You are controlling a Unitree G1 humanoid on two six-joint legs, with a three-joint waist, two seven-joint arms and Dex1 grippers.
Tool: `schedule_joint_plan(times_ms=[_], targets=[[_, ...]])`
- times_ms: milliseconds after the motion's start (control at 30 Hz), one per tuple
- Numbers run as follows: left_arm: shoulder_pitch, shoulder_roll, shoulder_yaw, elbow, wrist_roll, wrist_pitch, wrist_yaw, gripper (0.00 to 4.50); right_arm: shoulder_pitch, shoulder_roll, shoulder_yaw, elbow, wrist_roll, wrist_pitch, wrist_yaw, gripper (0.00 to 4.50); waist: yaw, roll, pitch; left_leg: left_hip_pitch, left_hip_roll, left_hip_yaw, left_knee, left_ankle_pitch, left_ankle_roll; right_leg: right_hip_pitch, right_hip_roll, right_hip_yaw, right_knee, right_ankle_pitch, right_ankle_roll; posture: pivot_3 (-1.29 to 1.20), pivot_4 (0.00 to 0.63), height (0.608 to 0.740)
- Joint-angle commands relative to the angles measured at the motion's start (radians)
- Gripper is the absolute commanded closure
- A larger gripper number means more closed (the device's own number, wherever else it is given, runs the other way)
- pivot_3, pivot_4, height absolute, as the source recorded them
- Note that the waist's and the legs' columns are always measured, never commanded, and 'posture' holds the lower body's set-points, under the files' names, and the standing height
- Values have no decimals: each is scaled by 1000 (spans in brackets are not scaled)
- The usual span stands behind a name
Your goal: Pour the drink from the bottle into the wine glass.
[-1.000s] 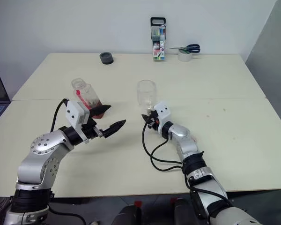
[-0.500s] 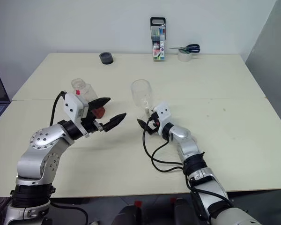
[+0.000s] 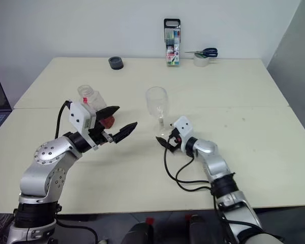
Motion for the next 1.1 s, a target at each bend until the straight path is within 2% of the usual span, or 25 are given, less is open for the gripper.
schedule_joint_plan(times_ms=[33,200,367,533,1100], targets=[[56,-14,24,-23,34,-26,54,0,43,-67,11,-220,50,95,75,17,1,0,0,0,0,0,0,0,0,0,0,0,0,0,0,0,150,740],[152,-57,41,45,142,-98,178,0,142,-195,-43,-491,161,222,140,17,12,0,0,0,0,-1,1,0,0,2,0,-1,-2,0,0,0,150,740],[160,-77,78,123,145,-134,218,0,160,-222,-81,-627,249,320,108,17,18,0,0,0,0,-1,1,0,0,2,0,-1,-4,0,0,0,150,740],[86,-75,110,236,142,-162,237,0,154,-217,-88,-668,276,364,66,17,27,-1,0,0,0,0,1,0,0,2,0,-2,-4,0,0,0,150,740],[-127,-26,101,525,166,-254,172,0,131,-202,-64,-726,338,416,4,17,32,-1,0,-1,0,-1,1,0,0,2,0,-2,-5,0,0,0,150,740]])
